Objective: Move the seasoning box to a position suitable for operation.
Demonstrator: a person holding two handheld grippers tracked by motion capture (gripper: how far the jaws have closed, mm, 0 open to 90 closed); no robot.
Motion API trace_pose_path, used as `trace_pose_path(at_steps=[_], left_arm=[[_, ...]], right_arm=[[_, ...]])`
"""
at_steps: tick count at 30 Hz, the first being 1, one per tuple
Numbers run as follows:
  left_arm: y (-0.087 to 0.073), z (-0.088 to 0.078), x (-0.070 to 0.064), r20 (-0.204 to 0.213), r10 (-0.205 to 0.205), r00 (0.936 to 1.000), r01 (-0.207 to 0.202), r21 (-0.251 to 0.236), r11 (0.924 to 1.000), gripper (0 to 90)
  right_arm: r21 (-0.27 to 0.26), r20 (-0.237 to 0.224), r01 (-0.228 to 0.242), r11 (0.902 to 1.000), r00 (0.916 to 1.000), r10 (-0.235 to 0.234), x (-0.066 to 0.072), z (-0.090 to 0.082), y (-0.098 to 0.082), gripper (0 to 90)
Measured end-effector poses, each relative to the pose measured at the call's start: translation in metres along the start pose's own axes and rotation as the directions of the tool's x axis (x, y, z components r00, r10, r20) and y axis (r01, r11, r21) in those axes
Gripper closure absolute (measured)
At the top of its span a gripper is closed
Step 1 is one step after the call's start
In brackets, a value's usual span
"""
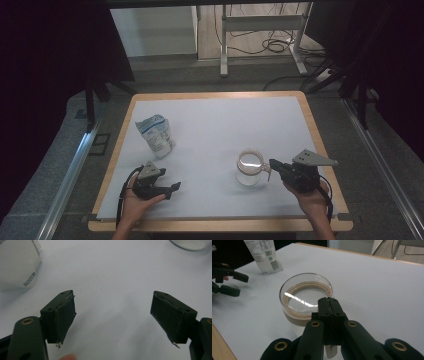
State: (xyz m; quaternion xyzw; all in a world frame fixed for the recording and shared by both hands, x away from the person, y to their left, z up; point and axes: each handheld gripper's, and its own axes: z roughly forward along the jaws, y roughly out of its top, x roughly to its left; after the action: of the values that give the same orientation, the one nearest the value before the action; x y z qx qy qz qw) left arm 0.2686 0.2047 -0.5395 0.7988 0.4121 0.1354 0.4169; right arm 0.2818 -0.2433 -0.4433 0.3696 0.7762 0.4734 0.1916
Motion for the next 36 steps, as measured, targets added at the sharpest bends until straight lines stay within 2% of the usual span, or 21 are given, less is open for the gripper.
trace_pose_path(at_steps=[5, 17, 22, 36], left_arm=[[-0.0004, 0.0000, -0.0003, -0.001, -0.001, 1.0000, 0.001, -0.003, 1.0000, 20.3], [0.0000, -0.0002, -0.0009, 0.002, -0.002, 1.0000, 0.002, -0.005, 1.0000, 20.3], [0.0001, 0.0013, -0.0021, 0.007, -0.006, 1.0000, 0.006, -0.005, 1.0000, 21.0], [0.0006, 0.0009, -0.0025, 0.008, -0.013, 0.9999, 0.013, -0.008, 0.9999, 21.1]], right_arm=[[0.028, 0.003, 0.027, 0.9992, 0.9996, -0.027, 0.0038, 0.0076, -0.0001, 90.0], [0.002, 0.003, 0.002, 1.0000, 1.0000, -0.002, 0.0021, 0.0067, -0.0046, 90.0], [0.007, 0.016, 0.018, 0.9998, 0.9997, -0.018, 0.0043, 0.0070, -0.0036, 90.0], [0.016, 0.031, 0.025, 0.9996, 0.9992, -0.026, 0.0056, 0.0079, -0.0058, 90.0]])
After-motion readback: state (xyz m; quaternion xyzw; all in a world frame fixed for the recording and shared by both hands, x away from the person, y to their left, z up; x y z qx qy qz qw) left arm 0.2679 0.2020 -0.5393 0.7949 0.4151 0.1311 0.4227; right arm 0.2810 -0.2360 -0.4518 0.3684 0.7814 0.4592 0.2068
